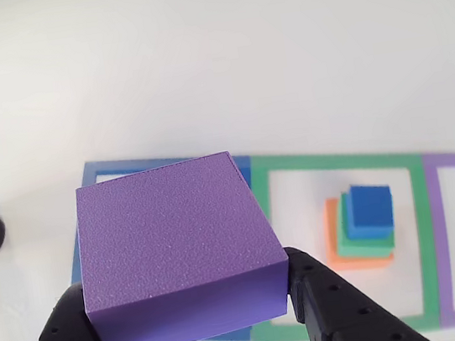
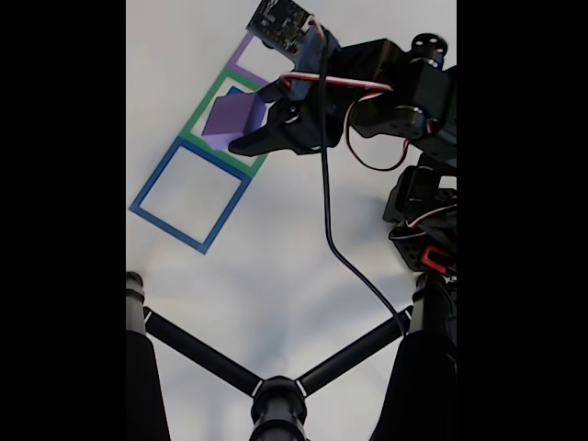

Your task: Tower of hanoi

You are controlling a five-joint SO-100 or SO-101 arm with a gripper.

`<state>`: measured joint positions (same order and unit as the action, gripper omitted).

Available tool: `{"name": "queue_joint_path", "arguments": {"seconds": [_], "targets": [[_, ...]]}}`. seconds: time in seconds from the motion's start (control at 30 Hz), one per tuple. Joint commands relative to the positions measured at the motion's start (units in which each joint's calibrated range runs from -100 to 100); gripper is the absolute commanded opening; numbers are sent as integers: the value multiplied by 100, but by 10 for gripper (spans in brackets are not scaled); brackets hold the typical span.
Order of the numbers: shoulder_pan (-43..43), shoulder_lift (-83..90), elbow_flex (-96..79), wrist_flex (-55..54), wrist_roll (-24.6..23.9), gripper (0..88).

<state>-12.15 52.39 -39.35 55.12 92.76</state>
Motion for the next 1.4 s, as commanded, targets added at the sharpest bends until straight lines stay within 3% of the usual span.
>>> {"name": "queue_joint_path", "arguments": {"seconds": [0.0, 0.37, 0.8, 1.0, 1.37], "targets": [[-207, 49, -1458, -2247, 595, 188], [-848, -1353, -3611, -6455, 724, 191], [-810, -5440, -3993, -11538, 724, 194], [-871, -6489, -3584, -12210, 724, 193], [-848, -7363, -3084, -12453, 724, 192]]}}
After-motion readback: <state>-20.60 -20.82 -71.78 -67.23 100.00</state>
